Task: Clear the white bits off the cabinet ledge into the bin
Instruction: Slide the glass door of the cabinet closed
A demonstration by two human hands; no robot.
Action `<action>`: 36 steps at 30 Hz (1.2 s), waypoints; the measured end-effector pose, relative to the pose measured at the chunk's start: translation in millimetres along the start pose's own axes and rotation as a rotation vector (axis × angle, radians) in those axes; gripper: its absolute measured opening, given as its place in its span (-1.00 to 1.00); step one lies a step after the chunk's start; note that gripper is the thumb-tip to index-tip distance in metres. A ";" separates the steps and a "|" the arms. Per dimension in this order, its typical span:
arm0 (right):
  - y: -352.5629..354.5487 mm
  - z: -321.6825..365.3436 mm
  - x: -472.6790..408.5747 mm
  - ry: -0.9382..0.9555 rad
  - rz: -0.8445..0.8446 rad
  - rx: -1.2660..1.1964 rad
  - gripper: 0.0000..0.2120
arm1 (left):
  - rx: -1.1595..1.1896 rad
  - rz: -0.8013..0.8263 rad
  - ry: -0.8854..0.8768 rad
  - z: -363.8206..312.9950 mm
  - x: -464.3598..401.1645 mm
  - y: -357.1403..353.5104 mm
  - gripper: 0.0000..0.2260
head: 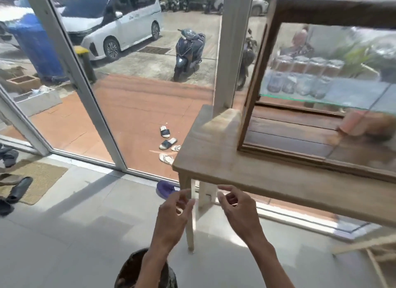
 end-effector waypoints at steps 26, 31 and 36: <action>390.9 -93.5 -12.3 0.143 -0.385 0.230 -0.79 | -0.694 0.094 -0.529 -173.0 -11.5 -323.2 -0.36; 442.0 -78.7 -34.3 0.377 -0.502 0.500 -0.49 | -0.799 0.043 -0.547 -169.4 -8.2 -327.5 -0.39; 453.9 -76.9 -50.9 0.432 -0.551 0.829 -0.29 | -0.855 0.051 -0.534 -171.5 -4.5 -326.6 -0.38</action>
Point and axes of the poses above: each hand's wrist, its own x-axis away from the middle knuckle, its own y-axis out of the back of the hand, z = x × y, the point moved 4 cm from there along -x, towards the middle knuckle, and after that the axes turned 14 degrees about y, right-handed, at the moved point
